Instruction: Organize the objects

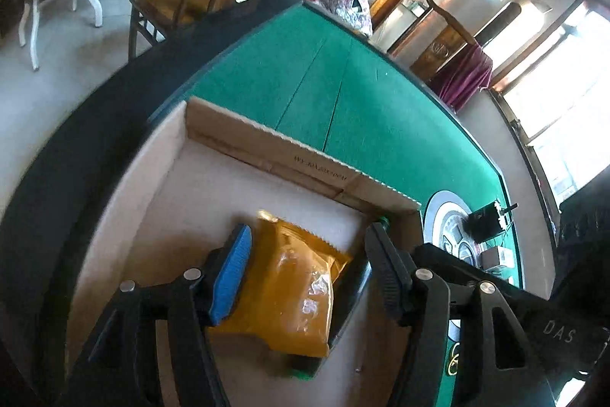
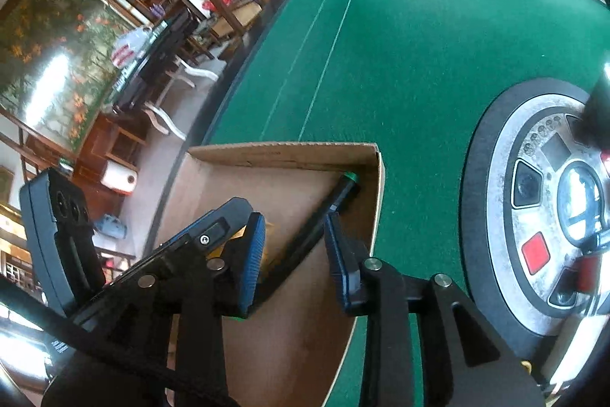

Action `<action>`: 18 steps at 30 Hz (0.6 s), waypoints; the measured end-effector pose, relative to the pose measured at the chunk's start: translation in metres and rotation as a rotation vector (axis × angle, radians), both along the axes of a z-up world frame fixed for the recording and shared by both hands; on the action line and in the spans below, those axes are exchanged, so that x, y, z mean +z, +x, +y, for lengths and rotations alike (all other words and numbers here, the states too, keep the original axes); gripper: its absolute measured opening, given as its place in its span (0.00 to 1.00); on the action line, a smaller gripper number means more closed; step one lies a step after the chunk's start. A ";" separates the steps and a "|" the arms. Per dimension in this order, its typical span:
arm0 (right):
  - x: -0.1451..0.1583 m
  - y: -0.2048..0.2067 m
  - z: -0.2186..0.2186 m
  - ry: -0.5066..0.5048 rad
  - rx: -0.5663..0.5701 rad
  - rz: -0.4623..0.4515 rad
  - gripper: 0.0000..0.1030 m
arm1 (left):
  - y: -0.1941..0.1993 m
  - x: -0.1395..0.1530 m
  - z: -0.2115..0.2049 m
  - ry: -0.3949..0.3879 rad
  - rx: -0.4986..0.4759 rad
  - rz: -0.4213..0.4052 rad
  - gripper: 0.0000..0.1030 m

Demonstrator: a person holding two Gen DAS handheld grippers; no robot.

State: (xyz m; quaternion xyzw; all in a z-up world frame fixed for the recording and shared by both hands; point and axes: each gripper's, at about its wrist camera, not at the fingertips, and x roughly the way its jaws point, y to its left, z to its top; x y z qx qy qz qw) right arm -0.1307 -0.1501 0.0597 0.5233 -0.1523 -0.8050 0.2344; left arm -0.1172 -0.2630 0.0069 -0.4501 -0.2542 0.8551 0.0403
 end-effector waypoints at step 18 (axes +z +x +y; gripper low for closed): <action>0.214 0.162 0.127 0.072 -0.106 0.386 0.44 | 0.165 0.201 0.041 -0.028 -0.083 0.391 0.56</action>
